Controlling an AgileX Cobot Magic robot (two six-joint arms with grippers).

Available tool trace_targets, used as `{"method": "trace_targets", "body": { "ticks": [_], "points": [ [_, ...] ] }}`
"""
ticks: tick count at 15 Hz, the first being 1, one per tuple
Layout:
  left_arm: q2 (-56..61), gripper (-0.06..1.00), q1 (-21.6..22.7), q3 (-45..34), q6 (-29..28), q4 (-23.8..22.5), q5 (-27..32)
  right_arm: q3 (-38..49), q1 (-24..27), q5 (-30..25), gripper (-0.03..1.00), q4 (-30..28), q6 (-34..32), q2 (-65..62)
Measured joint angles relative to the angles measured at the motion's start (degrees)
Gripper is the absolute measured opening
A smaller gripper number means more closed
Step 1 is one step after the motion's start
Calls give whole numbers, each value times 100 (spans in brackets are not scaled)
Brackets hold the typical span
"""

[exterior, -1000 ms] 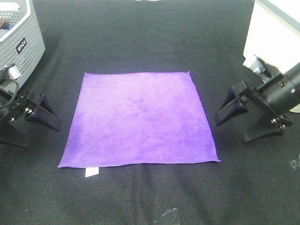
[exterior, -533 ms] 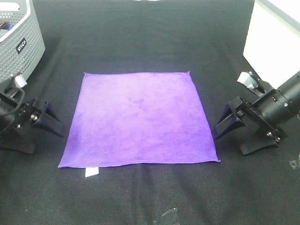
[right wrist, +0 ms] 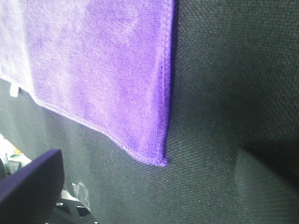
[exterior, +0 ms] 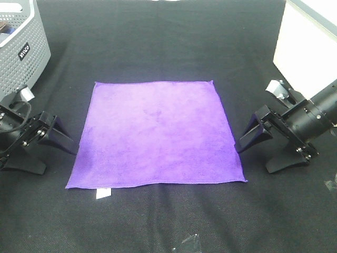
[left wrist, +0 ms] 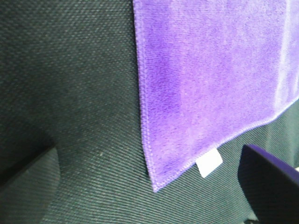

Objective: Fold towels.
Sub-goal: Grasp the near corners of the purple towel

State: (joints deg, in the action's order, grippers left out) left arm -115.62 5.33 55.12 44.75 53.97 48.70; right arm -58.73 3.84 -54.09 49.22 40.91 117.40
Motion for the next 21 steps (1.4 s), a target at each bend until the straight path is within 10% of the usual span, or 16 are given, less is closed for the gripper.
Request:
{"method": "trace_targets", "body": {
  "ticks": [10, 14, 19, 21],
  "points": [
    [-470, 81, -1261, 458, -544, 149, 40, -246, -871, 435, 69, 521, 315, 378],
    [-636, 59, -1375, 533, -659, 229, 97, -401, -1043, 556, 43, 229, 275, 481],
    [-756, 4, -1398, 504, -699, 143, -74, -418, -1043, 682, 1, -63, 52, 527],
    [-756, 0, -1404, 504, -688, 126, -52, -418, -1043, 642, 1, -92, -11, 527]
  ]
}}
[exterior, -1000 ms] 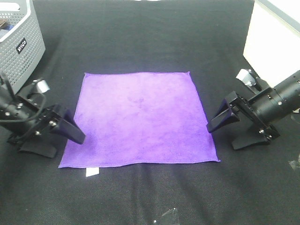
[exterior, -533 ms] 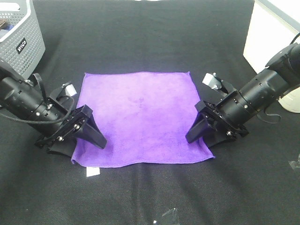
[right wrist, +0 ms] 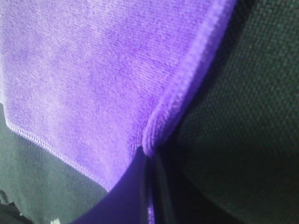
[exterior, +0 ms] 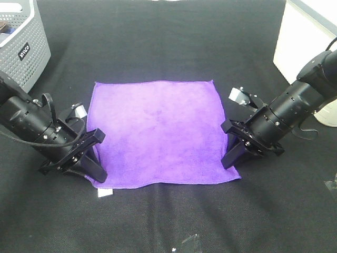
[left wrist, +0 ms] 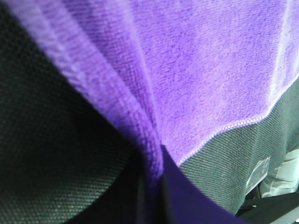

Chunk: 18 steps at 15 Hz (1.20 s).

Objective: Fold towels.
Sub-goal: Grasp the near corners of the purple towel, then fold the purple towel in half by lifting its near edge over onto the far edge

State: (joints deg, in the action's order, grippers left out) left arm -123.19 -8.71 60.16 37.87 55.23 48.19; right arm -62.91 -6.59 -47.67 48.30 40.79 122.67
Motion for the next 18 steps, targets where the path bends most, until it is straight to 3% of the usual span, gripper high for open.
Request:
{"method": "trace_targets", "body": {
  "ticks": [2, 5, 8, 12, 15, 18],
  "points": [
    [-6, 0, 0, 0, 29, -23, 63, 0, 0, -103, 1, -46, -69, 0],
    [206, 0, -34, -160, 34, -584, 309, 109, 0, -699, 1, -298, -636, -201],
    [859, 0, -34, -390, -92, -1106, 338, 493, 0, -911, 1, -413, -1106, -785],
    [1593, 0, -40, -516, -865, -1822, 470, 911, -29, -1163, 1, -470, -1352, -1203],
    [1616, 0, -40, -235, -957, -1828, 332, 269, -46, -957, 1, -676, -1364, -1220],
    [1066, 0, -40, 865, -974, -1667, 321, -1169, -46, -882, 1, -1026, -1702, -831]
  ]
}}
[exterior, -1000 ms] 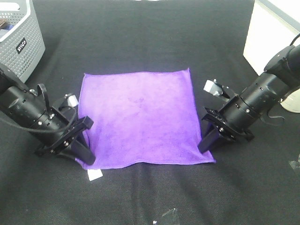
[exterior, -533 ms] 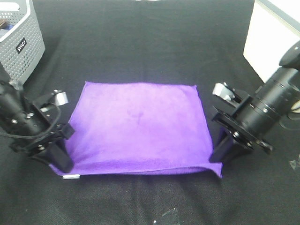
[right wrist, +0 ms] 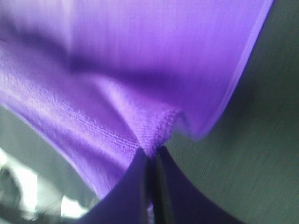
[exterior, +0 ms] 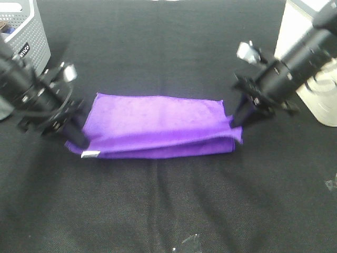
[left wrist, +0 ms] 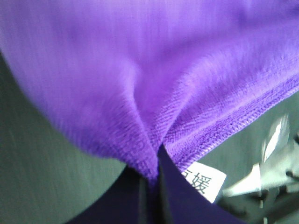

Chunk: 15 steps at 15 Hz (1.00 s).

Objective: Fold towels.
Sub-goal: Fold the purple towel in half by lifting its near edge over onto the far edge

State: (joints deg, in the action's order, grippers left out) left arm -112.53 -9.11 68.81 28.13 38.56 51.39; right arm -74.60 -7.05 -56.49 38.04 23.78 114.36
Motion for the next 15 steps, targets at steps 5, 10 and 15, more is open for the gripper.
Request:
{"method": "trace_targets", "body": {
  "ticks": [5, 10, 15],
  "points": [
    [-894, 0, 0, 1759, -103, 34, 29, -2034, 0, -109, 1, -166, -304, 1146],
    [-1610, 0, 46, 2830, -195, -29, 40, -2939, 0, -86, 1, -584, -710, 1851],
    [-1702, 0, 447, 2911, -252, -11, 46, -2951, 0, 561, 1, -367, -877, 1925]
  ]
}}
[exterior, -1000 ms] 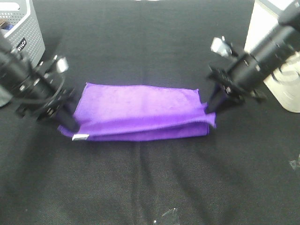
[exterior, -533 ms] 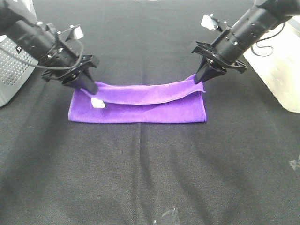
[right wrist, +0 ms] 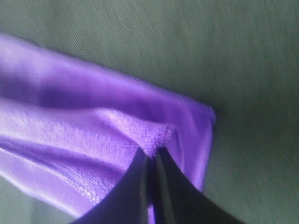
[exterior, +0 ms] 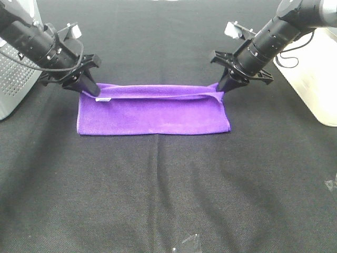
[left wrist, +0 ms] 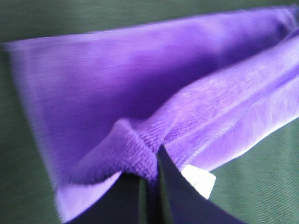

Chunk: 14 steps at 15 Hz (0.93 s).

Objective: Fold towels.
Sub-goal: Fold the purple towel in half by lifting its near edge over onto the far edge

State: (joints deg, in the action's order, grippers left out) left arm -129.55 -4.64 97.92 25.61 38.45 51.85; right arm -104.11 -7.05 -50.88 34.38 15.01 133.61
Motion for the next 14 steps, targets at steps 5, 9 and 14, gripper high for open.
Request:
{"method": "trace_targets", "body": {
  "ticks": [5, 9, 14],
  "points": [
    [-52, 0, 0, 0, 155, 149, -235, 0, 0, 201, 1, 115, 0, 115],
    [-315, 0, 6, 0, 435, 527, -321, 0, 0, 298, 2, 120, 0, 115],
    [-521, 5, 6, 0, 596, 900, -453, 0, 0, 458, 8, 241, 0, 115]
  ]
}}
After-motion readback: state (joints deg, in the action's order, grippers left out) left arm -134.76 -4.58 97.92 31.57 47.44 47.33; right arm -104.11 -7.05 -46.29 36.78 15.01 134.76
